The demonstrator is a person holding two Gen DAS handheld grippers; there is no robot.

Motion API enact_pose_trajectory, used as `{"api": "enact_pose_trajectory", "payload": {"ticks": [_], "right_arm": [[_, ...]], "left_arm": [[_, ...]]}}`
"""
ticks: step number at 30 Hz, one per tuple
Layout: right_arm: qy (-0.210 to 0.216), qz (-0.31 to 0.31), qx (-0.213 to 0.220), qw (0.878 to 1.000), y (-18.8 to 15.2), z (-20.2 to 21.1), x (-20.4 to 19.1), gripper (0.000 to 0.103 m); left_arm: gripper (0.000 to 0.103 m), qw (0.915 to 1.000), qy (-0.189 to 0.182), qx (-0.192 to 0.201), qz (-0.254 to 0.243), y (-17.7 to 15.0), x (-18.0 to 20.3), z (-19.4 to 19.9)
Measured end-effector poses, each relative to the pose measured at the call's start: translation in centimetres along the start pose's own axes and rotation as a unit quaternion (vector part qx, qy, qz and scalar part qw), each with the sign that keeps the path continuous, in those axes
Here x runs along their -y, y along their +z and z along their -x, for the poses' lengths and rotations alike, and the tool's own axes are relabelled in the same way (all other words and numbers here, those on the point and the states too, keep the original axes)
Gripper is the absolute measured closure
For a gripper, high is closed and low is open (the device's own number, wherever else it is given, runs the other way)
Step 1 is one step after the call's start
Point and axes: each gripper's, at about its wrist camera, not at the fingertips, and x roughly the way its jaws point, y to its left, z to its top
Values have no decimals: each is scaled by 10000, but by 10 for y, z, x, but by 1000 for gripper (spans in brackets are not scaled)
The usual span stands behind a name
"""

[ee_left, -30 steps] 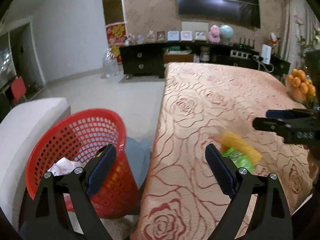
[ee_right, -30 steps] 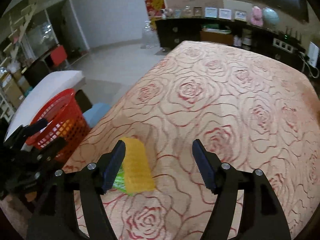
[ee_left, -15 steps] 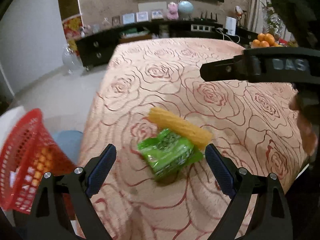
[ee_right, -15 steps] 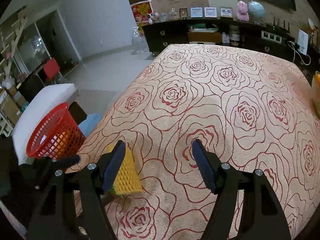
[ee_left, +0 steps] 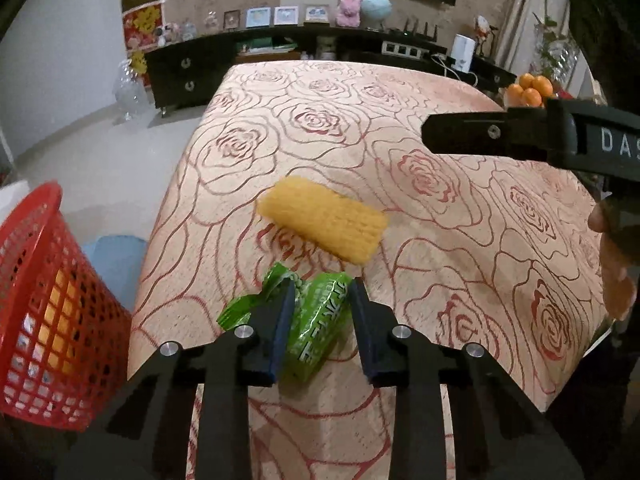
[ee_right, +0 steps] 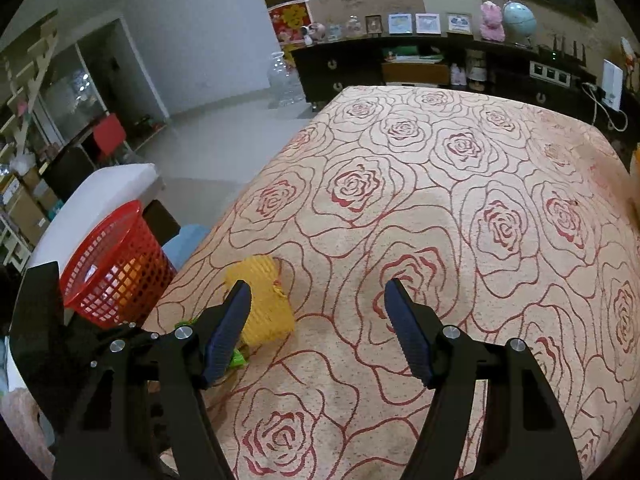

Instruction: Collect trash

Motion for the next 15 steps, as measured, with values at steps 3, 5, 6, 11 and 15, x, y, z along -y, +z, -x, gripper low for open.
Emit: {"api": "enact_pose_trajectory", "payload": {"ticks": [3,5,6,11,15], "right_arm": [[109,83,-6,9999,-1,-3,-5,36],[168,148,1,9997,-2,-5,-8,36],[220,213,5,9995,-2,-6,-11,36],[335,521,-60,9981,-4,-23,-26,36],[353,853,-197,9955,-6,-44,-41,36]], "left_arm": [[74,9998,-55,35,174,-4,-11,7],[61,9998,-32,33,210,-5,-14,10],[48,9997,45,43,237,-7,-17,12],[43,9997,53,-12,255,-10,-21,14],[43,9998,52,-63,186,-12,-20,12]]}}
